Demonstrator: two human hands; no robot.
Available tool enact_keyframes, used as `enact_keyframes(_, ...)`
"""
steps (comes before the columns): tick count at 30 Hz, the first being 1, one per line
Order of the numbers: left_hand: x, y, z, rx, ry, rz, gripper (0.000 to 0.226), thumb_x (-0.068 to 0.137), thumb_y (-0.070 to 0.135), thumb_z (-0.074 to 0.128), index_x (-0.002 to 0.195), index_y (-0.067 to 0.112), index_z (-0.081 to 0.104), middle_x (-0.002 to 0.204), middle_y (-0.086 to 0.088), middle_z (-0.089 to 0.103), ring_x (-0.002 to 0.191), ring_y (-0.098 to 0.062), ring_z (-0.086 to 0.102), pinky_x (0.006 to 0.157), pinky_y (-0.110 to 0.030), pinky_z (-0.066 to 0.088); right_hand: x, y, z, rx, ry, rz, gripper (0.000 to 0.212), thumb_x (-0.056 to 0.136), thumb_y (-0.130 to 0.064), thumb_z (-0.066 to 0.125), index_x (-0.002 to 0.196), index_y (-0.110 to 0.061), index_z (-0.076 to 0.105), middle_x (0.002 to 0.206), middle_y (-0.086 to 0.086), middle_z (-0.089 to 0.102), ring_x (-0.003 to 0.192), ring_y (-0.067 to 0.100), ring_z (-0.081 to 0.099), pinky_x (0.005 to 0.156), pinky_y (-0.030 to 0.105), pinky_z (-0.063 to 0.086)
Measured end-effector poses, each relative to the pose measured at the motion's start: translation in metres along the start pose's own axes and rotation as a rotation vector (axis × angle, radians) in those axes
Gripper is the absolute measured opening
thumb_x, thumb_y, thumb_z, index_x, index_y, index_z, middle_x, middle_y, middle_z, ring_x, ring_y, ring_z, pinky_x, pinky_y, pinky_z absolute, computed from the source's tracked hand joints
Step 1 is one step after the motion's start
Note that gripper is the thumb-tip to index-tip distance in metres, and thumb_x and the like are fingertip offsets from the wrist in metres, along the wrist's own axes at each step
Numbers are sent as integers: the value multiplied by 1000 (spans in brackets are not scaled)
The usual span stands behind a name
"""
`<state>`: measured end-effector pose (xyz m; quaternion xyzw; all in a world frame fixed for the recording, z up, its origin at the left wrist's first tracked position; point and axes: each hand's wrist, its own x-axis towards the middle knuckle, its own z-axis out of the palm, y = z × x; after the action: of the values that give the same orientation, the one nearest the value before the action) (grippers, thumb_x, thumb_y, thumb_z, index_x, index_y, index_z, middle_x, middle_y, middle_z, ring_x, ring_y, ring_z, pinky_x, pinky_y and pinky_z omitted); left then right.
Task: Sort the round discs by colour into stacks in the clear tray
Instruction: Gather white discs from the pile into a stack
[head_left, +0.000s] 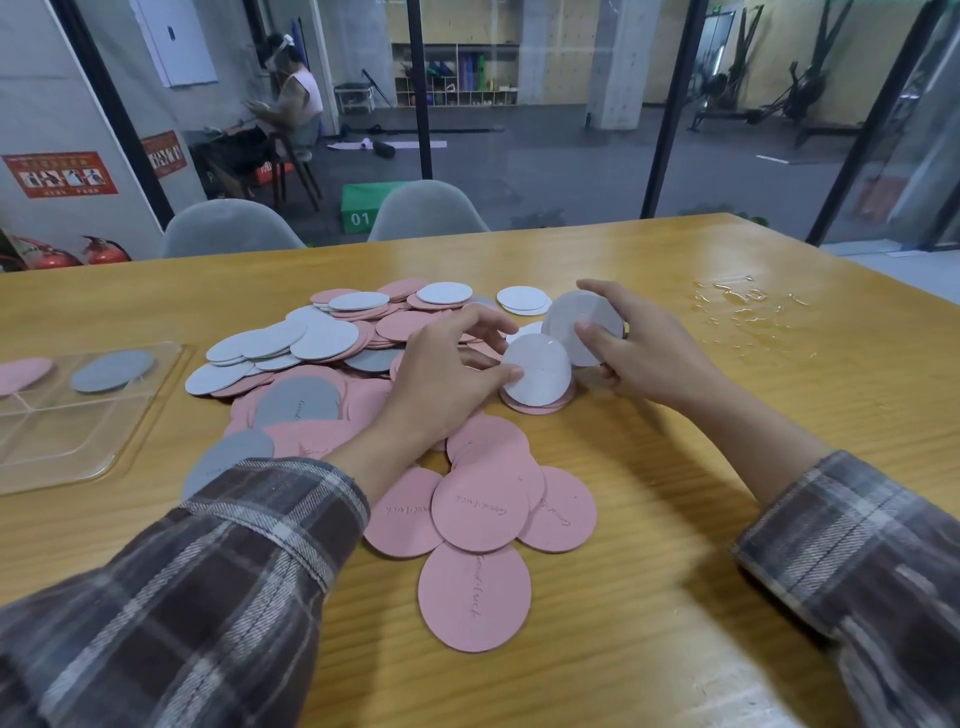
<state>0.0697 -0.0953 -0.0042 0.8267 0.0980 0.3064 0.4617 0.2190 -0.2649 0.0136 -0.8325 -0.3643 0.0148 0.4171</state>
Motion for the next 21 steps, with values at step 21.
enact_keyframes(21,-1,1,6,19,152,141,21,79,17,89,96,17,77,87,4,74,83,-17,70,81,-36,60,-11,-12,6,223,-256,-128,37,107,-38,48,144,-40,51,115,0,65,73,13,62,71,40,54)
